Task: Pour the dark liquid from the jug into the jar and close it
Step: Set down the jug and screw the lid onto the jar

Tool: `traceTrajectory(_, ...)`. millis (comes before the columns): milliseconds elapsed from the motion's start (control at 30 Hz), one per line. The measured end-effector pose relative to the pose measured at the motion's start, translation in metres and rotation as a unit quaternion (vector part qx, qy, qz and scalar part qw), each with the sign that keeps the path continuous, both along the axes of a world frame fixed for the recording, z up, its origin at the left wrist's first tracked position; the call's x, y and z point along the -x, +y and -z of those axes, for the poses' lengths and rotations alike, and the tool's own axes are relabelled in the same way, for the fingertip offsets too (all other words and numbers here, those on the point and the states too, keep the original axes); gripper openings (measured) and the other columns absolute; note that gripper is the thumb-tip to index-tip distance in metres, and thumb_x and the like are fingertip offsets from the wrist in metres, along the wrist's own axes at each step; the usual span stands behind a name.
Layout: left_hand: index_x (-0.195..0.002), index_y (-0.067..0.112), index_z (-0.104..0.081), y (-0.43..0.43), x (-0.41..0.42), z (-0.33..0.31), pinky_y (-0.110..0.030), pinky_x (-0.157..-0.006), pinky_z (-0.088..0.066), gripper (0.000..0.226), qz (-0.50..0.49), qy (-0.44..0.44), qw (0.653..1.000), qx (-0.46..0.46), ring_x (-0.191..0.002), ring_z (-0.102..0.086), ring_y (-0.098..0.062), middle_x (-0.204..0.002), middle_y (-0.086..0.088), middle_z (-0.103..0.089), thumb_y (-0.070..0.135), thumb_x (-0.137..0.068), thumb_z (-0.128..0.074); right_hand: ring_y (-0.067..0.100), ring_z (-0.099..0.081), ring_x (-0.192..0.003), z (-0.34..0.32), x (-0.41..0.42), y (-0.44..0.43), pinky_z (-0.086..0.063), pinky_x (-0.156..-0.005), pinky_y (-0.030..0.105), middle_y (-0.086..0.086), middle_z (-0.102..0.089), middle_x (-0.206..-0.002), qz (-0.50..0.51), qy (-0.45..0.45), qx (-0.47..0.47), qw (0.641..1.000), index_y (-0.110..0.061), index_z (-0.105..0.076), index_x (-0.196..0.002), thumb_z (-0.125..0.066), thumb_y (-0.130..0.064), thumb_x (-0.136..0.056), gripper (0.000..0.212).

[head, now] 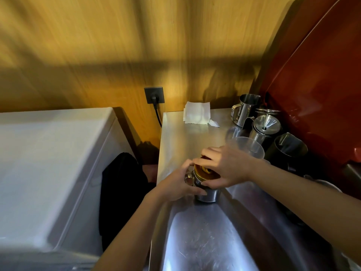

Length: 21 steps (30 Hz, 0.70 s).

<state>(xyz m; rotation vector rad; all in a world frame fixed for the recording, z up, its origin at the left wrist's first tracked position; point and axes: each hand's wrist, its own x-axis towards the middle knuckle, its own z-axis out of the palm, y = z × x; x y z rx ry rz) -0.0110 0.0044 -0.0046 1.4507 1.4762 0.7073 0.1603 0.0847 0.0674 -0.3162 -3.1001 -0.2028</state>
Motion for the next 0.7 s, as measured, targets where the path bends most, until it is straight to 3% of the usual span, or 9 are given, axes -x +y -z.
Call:
traceTrajectory(100, -0.11, 0.047, -0.039, -0.003, -0.004, 0.003, -0.03, -0.087, -0.051, 0.07, -0.023, 0.009, 1.0, -0.008, -0.095, -0.06, 0.001, -0.102, 0.02, -0.063, 0.043, -0.055, -0.084, 0.026, -0.055, -0.062, 0.007, 0.002, -0.003, -0.046, -0.044, 0.031, 0.013, -0.058, -0.084, 0.021, 0.046, 0.002, 0.999, -0.01, -0.053, -0.11, -0.054, -0.055, -0.077, 0.057)
traceTrajectory(200, -0.106, 0.054, -0.038, -0.013, -0.013, 0.007, -0.031, -0.082, -0.053, 0.066, -0.062, 0.017, 0.997, -0.03, -0.088, -0.061, 0.004, -0.098, 0.03, -0.062, 0.049, -0.057, -0.081, 0.028, -0.055, -0.057, 0.014, 0.004, -0.006, -0.045, -0.042, 0.031, 0.011, -0.057, -0.08, 0.052, 0.078, 0.022, 0.995, -0.01, -0.057, -0.102, -0.048, -0.057, -0.075, 0.056)
traceTrajectory(333, -0.112, 0.052, -0.039, -0.021, -0.026, 0.012, -0.045, -0.084, -0.052, 0.067, -0.111, 0.033, 0.991, -0.064, -0.095, -0.062, -0.007, -0.104, 0.019, -0.064, 0.052, -0.058, -0.078, 0.027, -0.055, -0.052, 0.018, 0.004, -0.011, -0.045, -0.038, 0.031, 0.011, -0.058, -0.075, 0.085, 0.117, 0.039, 0.989, -0.01, -0.062, -0.093, -0.048, -0.056, -0.072, 0.053)
traceTrajectory(567, -0.107, 0.054, -0.039, -0.031, -0.042, 0.01, -0.045, -0.081, -0.051, 0.061, -0.178, 0.05, 0.978, -0.101, -0.096, -0.059, -0.007, -0.103, 0.02, -0.063, 0.056, -0.056, -0.071, 0.032, -0.056, -0.053, 0.02, 0.004, -0.018, -0.047, -0.041, 0.035, 0.016, -0.059, -0.081, 0.135, 0.126, 0.064, 0.981, -0.009, -0.063, -0.097, -0.068, -0.049, -0.067, 0.05)
traceTrajectory(700, -0.113, 0.053, -0.038, -0.035, -0.049, 0.011, -0.042, -0.08, -0.051, 0.065, -0.201, 0.049, 0.971, -0.12, -0.101, -0.057, -0.006, -0.108, 0.02, -0.062, 0.056, -0.057, -0.07, 0.032, -0.056, -0.055, 0.019, 0.006, -0.019, -0.048, -0.041, 0.037, 0.017, -0.058, -0.082, 0.14, 0.118, 0.064, 0.981, -0.008, -0.063, -0.095, -0.062, -0.051, -0.07, 0.05)
